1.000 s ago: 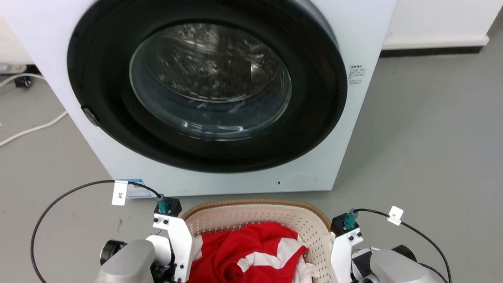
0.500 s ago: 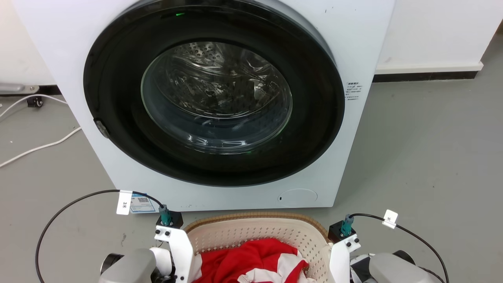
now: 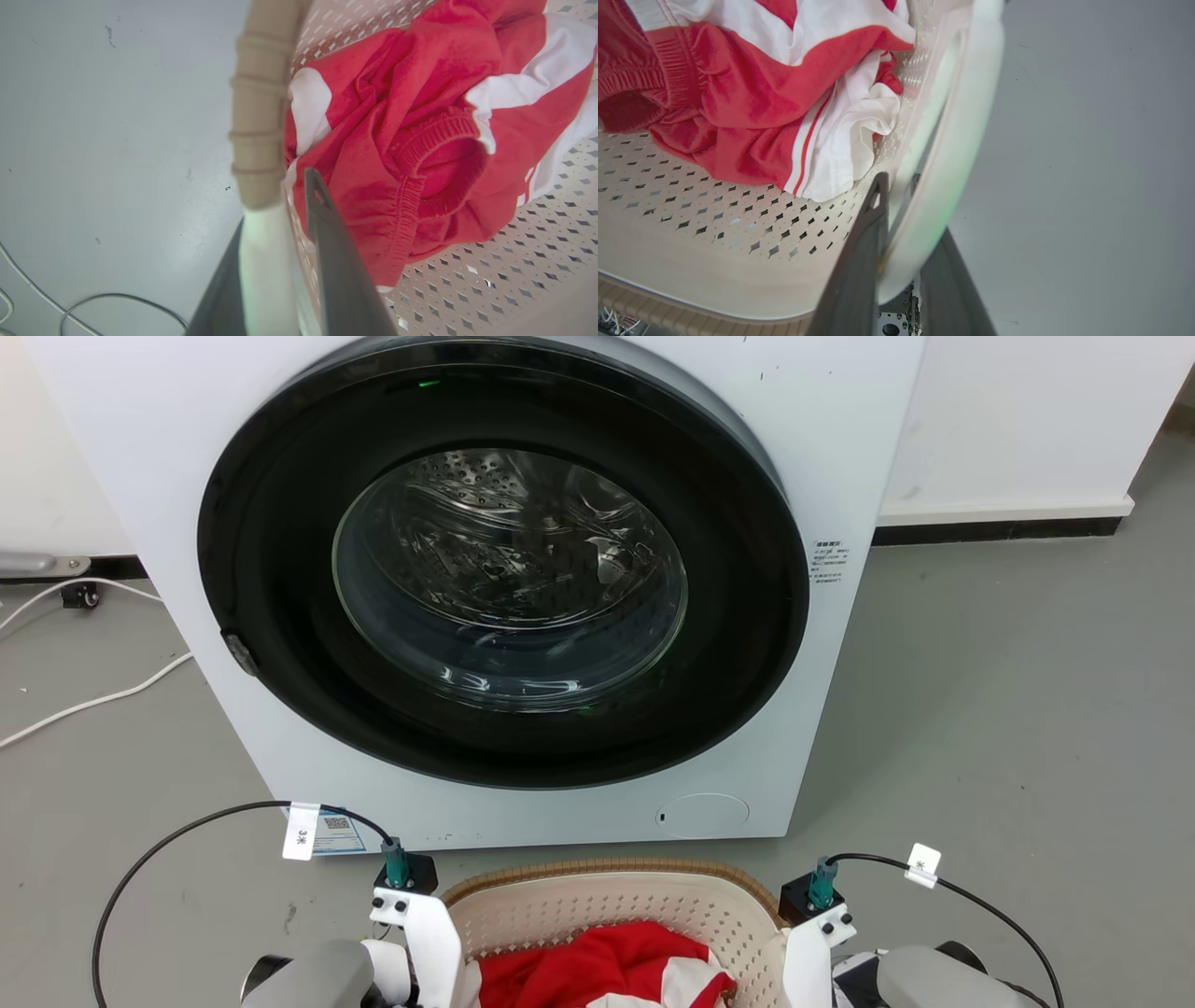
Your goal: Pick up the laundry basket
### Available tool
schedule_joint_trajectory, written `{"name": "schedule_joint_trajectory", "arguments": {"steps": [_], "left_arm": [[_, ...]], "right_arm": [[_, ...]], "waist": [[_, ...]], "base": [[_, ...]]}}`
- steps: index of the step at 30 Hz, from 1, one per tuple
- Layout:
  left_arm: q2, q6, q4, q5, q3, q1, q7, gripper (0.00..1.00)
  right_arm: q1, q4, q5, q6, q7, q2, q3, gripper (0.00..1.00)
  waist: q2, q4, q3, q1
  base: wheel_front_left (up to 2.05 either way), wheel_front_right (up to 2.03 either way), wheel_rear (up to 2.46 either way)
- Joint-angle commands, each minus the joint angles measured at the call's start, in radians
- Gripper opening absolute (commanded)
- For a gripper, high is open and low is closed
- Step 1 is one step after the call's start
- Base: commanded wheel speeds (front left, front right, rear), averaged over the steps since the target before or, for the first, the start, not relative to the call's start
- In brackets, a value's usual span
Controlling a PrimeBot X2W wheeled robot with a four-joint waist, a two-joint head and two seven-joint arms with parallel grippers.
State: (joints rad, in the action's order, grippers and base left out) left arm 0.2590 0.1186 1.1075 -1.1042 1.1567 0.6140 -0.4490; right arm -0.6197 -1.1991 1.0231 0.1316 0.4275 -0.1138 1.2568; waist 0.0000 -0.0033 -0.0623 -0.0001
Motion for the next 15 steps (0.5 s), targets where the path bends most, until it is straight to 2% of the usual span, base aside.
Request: {"name": "schedule_joint_trajectory", "arguments": {"steps": [1, 15], "left_arm": [[-0.011, 0.021, -0.007, 0.001, 0.016, -0.011, -0.017, 0.0], [-0.007, 0.021, -0.001, -0.036, 0.06, 0.006, -0.018, 0.0]], "right_arm": [[-0.005, 0.0, -0.005, -0.002, -0.009, -0.012, 0.008, 0.0], [-0.009, 0.001, 0.003, -0.002, -0.006, -0.017, 0.018, 0.0]], "waist": [[0.0, 0.0, 0.0, 0.0001], [0.0, 0.0, 0.003, 0.0001]], "base": [[0.0, 0.0, 0.0], [0.0, 0.0, 0.0]]}}
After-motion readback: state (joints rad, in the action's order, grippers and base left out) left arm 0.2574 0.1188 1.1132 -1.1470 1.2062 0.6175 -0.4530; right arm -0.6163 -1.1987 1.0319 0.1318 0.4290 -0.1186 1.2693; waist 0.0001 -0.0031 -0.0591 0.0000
